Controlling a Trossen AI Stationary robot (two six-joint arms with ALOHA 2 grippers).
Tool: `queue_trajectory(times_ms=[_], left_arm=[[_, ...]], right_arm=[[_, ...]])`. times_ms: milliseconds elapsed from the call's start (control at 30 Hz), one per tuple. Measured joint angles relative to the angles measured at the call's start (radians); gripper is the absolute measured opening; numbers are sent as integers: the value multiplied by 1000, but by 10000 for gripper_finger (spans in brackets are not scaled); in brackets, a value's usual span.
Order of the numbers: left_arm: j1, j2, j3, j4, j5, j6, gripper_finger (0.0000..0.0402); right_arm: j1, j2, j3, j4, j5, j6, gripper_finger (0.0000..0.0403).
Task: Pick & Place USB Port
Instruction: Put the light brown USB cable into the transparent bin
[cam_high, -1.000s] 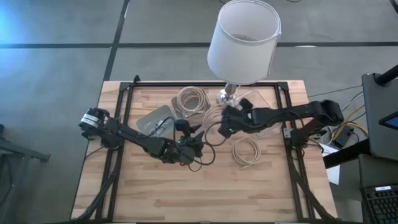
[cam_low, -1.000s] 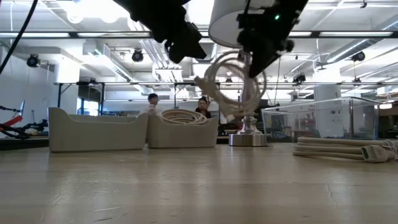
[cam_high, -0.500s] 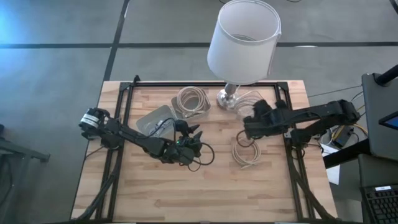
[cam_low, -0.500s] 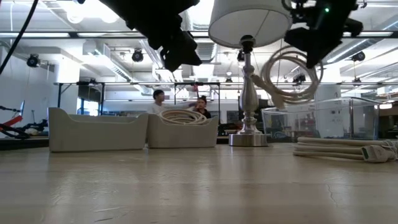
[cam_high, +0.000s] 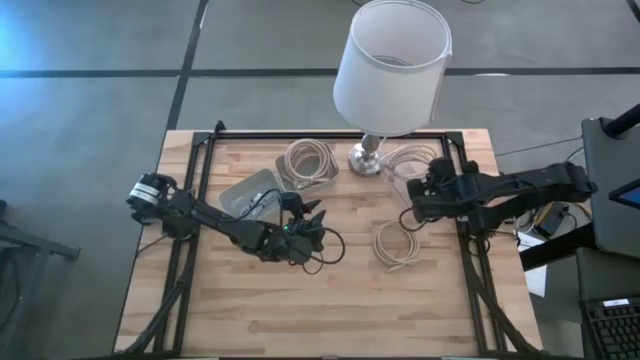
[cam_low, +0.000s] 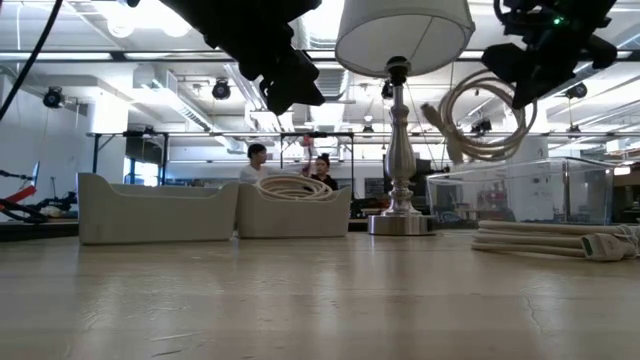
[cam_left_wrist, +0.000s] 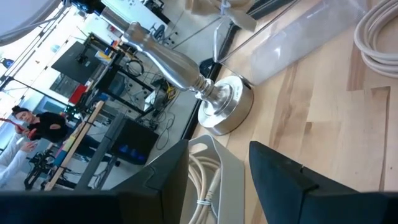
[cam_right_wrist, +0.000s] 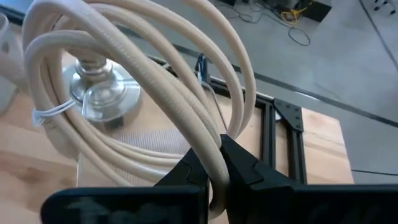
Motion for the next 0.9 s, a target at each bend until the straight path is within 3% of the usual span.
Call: queue_trajectory(times_ms=[400,600,767,900], left_arm=[[1,0,1,0,0,-2,172],[1,0,1,0,0,-8,172],[1,0,0,0,1,-8,172],[1,0,0,0,1,-10,172]], right_arm=[[-1,-27,-66,-19,45,21,13],[-28,-35,-122,-32,37,135,13],[-88,-32,-152,-26,-2,152,13],[-146,-32,-159,-3,-130,154,16]])
